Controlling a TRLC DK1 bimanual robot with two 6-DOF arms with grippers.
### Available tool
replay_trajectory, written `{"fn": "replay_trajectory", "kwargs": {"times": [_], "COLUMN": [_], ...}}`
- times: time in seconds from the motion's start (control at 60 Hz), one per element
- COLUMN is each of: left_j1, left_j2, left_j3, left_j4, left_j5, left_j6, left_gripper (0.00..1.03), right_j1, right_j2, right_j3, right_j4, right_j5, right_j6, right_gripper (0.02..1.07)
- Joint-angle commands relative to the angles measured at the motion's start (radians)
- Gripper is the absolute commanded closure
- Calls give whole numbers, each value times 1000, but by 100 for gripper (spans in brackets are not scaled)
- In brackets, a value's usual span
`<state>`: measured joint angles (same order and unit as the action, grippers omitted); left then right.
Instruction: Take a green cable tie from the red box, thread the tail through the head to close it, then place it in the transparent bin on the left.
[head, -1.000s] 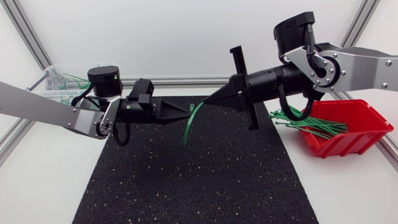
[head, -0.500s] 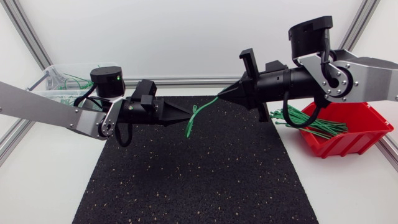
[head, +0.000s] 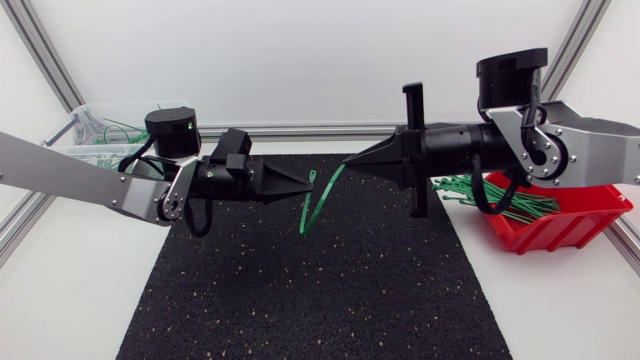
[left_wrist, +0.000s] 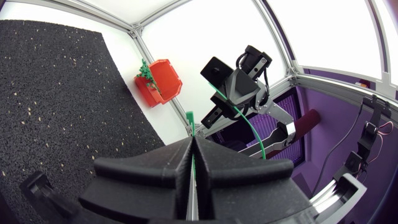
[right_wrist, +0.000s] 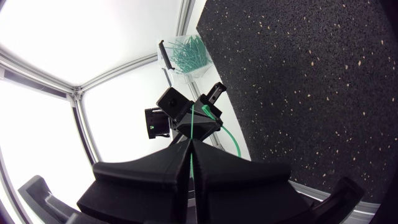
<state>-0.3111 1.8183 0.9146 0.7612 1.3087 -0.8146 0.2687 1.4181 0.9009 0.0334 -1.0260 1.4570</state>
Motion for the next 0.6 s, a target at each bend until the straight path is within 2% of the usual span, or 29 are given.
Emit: {"fn": "replay_trajectory", "kwargs": {"times": [0.0,0.283,0.583], "left_j1": [-5,-2,0], "left_j2": [-19,-13,-8], "left_j3": [-17,-16,-22], "left_j4": [20,20,23], "left_j5": [8,9,9], "left_j6": [-6,0,8], "left_gripper": [100,100,100], "right_j1": [12,-2,-8], "right_j2": [-2,15,27], "right_j3": [-14,21,49], "right_j4": [-21,-138,-142], "right_j5": [-11,-17,-17], "right_j6": [43,49,51], "right_gripper": [101,101,101]}}
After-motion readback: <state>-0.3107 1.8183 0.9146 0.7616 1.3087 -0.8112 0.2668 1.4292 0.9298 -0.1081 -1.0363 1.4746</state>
